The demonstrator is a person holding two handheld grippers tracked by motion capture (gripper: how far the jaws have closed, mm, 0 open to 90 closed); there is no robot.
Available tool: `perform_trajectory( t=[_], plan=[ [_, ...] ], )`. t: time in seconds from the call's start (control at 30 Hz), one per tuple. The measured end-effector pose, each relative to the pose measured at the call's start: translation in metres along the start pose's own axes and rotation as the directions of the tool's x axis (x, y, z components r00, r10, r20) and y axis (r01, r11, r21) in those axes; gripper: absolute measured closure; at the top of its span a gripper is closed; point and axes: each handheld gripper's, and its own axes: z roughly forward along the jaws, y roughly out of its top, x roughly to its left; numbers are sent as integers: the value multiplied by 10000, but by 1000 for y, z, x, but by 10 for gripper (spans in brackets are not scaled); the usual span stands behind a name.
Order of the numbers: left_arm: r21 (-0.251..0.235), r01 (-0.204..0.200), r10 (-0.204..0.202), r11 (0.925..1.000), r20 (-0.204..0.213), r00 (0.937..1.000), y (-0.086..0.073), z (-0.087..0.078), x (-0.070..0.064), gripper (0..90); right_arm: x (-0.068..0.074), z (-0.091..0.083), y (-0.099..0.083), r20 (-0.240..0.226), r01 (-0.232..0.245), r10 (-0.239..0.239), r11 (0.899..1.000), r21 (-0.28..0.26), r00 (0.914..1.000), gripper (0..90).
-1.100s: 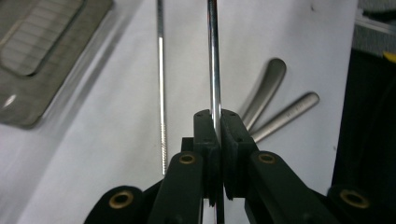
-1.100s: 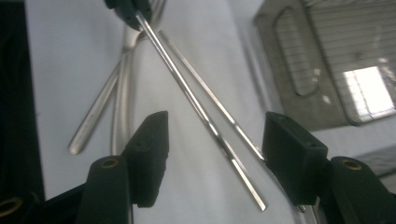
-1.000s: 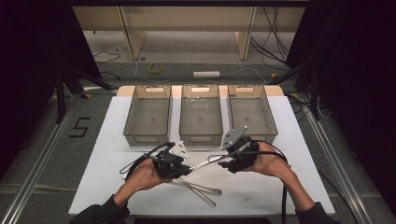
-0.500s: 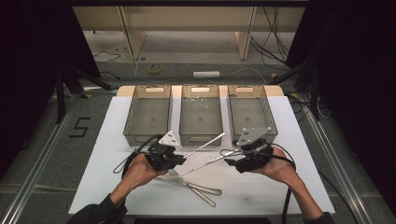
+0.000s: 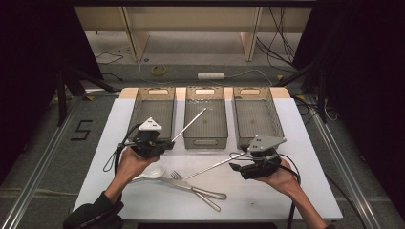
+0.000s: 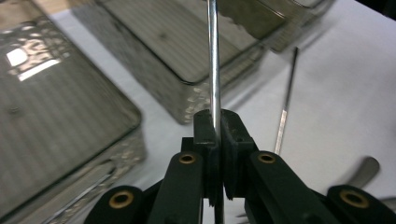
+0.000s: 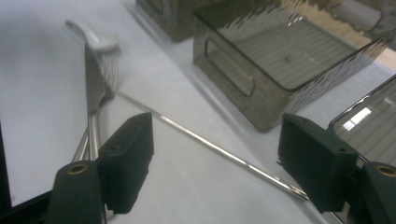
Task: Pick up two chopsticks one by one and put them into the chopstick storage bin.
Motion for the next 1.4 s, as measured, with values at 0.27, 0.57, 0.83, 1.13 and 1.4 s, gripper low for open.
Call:
perform_trajectory(
  t=[0.27,0.57,0.83,1.13,1.4],
  plan=[
    [-500,898,-934,9947,-749,9928,11,-4,32,859,3,-3,-11,118,-475,486,9957,-795,9987,265],
    [-909,1684,-1814,9815,-1608,9702,19,2,66,858,7,-6,-20,41,-895,906,9893,-1154,9959,262],
    [-906,2272,-2409,9696,-1923,9513,18,15,88,857,3,-12,-25,78,-1455,1491,9739,-1739,9888,260],
    [-726,2486,-2589,9659,-2426,9349,15,27,107,857,2,-11,-27,2,-1581,1609,9702,-1834,9870,260],
    [-719,2782,-2871,9578,-2795,9162,9,31,116,853,4,-8,-27,-84,-1486,1494,9741,-1703,9887,260]
  ],
)
